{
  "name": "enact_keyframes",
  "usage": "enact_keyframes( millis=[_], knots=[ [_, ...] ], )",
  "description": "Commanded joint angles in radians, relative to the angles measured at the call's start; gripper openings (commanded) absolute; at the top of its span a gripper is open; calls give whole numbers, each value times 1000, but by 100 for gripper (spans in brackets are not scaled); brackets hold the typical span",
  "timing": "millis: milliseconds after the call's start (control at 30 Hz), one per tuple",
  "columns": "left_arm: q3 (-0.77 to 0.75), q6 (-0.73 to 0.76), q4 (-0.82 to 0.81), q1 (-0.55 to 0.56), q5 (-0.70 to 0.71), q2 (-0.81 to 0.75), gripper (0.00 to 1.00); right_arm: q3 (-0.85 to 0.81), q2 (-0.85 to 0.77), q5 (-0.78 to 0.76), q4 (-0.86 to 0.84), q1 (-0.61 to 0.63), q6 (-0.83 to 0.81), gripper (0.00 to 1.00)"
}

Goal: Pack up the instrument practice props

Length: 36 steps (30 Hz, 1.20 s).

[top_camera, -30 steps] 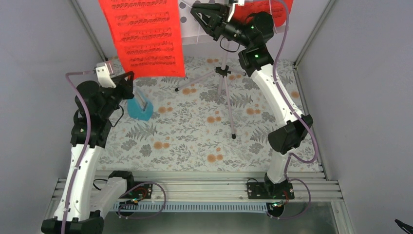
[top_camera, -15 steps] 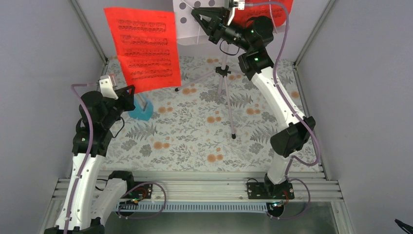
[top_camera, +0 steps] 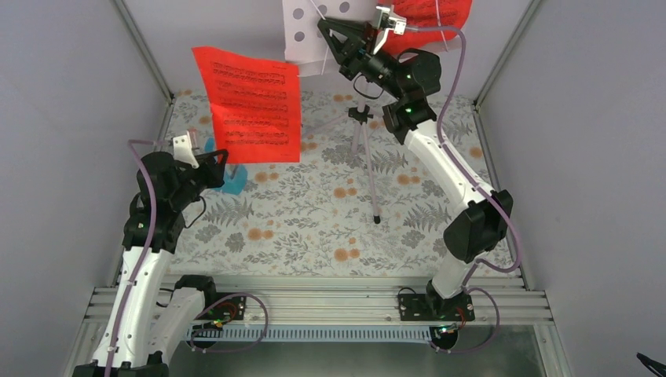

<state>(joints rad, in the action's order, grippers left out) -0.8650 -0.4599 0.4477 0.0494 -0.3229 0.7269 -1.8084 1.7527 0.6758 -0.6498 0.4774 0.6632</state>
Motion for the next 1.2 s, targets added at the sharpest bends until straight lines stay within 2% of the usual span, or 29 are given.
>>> enact_keyframes(
  millis=[0,133,233,300,400,600,700,833,1167],
  knots=[
    [6,14,-4,-5,-93,0,2,52,-17,-81,-21,-2,35,4],
    [13,41,5,-5,-203,31,2,67,-23,-123,3,-1,45,4],
    [28,50,25,-5,-229,47,3,68,-28,-136,24,0,46,6],
    [47,52,36,-5,-220,46,2,78,-35,-139,27,-1,44,18],
    [90,39,41,-5,-237,54,2,118,-66,-149,5,0,39,27],
    [196,-12,-8,-5,-286,82,2,188,-135,-158,-16,-1,14,66],
    [230,-9,-7,-5,-295,121,2,224,-167,-152,-28,-1,-3,79],
    [286,-6,-21,-5,-306,189,2,276,-208,-152,-23,-1,-27,86],
    [318,-18,-99,-5,-275,290,2,328,-288,-134,44,-1,-127,96]
  ],
)
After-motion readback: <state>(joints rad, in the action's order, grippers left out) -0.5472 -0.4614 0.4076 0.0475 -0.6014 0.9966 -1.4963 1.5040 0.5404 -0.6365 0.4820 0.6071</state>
